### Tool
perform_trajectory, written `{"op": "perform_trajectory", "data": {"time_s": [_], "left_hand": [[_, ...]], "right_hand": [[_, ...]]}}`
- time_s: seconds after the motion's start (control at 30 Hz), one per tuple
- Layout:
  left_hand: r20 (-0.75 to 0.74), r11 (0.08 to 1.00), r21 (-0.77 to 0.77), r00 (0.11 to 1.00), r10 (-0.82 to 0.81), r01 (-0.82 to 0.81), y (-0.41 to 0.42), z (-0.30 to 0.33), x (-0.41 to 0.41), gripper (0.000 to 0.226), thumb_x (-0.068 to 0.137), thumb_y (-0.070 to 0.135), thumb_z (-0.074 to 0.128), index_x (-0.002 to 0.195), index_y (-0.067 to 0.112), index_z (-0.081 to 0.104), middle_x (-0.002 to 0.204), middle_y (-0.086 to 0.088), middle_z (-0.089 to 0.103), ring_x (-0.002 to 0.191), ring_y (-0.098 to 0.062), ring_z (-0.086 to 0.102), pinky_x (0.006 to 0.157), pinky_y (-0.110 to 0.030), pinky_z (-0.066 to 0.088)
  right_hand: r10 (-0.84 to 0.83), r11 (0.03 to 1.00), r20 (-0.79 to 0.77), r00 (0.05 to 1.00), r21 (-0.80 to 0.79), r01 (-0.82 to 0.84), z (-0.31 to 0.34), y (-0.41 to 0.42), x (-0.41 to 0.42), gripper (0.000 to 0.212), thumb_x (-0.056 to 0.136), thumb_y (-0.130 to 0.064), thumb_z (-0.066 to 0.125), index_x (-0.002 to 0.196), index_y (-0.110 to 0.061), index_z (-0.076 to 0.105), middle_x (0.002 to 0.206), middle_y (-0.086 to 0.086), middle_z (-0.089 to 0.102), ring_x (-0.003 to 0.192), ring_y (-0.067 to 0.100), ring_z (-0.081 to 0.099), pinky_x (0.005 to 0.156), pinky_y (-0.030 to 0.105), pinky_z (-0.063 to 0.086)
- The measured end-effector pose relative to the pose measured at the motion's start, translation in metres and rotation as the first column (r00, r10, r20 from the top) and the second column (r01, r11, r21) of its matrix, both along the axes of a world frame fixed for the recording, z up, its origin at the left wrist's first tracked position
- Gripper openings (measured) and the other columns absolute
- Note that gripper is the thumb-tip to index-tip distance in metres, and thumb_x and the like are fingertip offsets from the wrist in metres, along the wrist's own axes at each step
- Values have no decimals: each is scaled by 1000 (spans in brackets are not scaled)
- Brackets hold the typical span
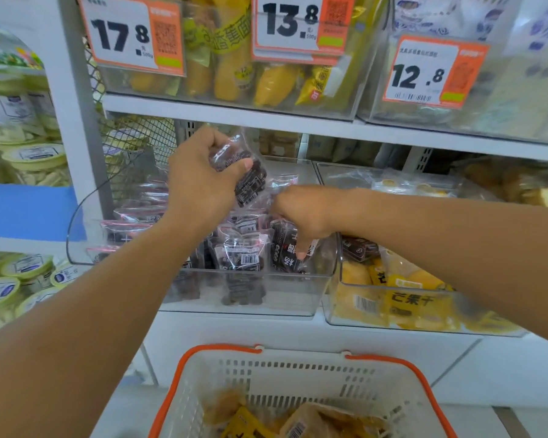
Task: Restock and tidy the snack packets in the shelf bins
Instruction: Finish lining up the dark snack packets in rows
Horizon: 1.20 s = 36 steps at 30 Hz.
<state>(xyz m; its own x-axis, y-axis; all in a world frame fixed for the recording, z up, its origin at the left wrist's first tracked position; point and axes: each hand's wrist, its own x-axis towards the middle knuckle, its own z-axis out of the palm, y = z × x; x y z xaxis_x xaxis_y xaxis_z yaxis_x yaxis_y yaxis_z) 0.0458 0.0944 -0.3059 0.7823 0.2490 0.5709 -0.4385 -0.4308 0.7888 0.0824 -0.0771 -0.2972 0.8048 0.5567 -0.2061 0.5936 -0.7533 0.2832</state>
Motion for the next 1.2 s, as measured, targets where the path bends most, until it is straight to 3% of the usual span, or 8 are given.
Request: {"op": "perform_trajectory", "data": {"time_s": [0.2, 0.43, 0.57, 0.7, 0.83, 0.97, 1.1, 1.2], "left_hand": [[19, 999, 34, 999, -27, 26, -3, -2, 1, 21, 84, 22, 78, 92, 23, 58, 102, 10, 66, 106, -7, 61, 85, -14, 44], [18, 999, 41, 1000, -7, 7, 1, -5, 2, 21, 85, 21, 78, 96, 18, 61, 100, 10, 65, 100, -6, 61, 77, -8, 42], [30, 997, -58, 999, -42, 44, -3, 3, -2, 20, 84, 14, 78, 96, 13, 62, 101, 4, 69, 94, -1, 65, 81, -15, 54], [-27, 935, -176, 948, -318, 309, -2, 21, -8, 22, 74, 13, 84, 90, 11, 69, 95, -5, 74, 91, -16, 72, 79, -30, 60], [-135, 838, -146, 828, -544, 526, -7, 26, -14, 31, 66, 16, 80, 93, 7, 68, 91, -4, 76, 79, -17, 73, 64, -26, 58], [-173, 824, -167, 807, -564, 541, -12, 31, -12, 29, 66, 15, 81, 90, 7, 67, 91, -9, 74, 76, -20, 73, 57, -26, 58], [-325, 851, 191, 850, -415, 489, -20, 18, -10, 23, 69, 11, 86, 77, 17, 65, 84, 2, 69, 72, -2, 64, 66, -22, 57], [-346, 790, 430, 888, -303, 437, -32, 1, -5, 23, 70, 21, 88, 76, 18, 65, 79, 2, 64, 70, -11, 58, 66, -28, 48]], "right_hand": [[260, 961, 148, 954, -133, -241, 5, 3, -1, 54, 77, -32, 84, 122, -14, 61, 93, 2, 63, 88, 25, 60, 68, 29, 38], [-53, 998, 29, 998, -13, 54, 1, -4, 14, 55, 75, -63, 76, 65, -16, 50, 64, -1, 51, 69, 23, 53, 53, 28, 38], [-144, 981, 145, 979, -112, 161, 2, -2, 11, 70, 82, -70, 63, 126, -16, 57, 100, -2, 63, 95, 25, 59, 66, 32, 44], [-169, 966, 181, 969, -164, 200, -3, 0, 11, 71, 86, -73, 55, 139, -26, 51, 135, -3, 57, 113, 26, 58, 86, 37, 51], [-282, 929, -171, 944, 196, 313, -1, -25, 13, 73, 79, -62, 73, 142, -34, 50, 137, -2, 57, 123, 25, 54, 107, 44, 43], [-96, 775, -435, 895, 532, 342, 22, -66, -7, 70, 63, -47, 91, 127, -38, 61, 133, -13, 63, 125, 14, 55, 114, 41, 36], [-47, 640, -452, 891, 672, 374, 33, -98, -20, 48, 69, -30, 91, 112, -37, 70, 131, -16, 62, 127, 3, 54, 111, 33, 38], [-123, 548, -396, 910, 737, 395, 37, -114, -23, 31, 76, -15, 86, 104, -20, 73, 111, 1, 72, 94, 11, 72, 88, 35, 60]]}}
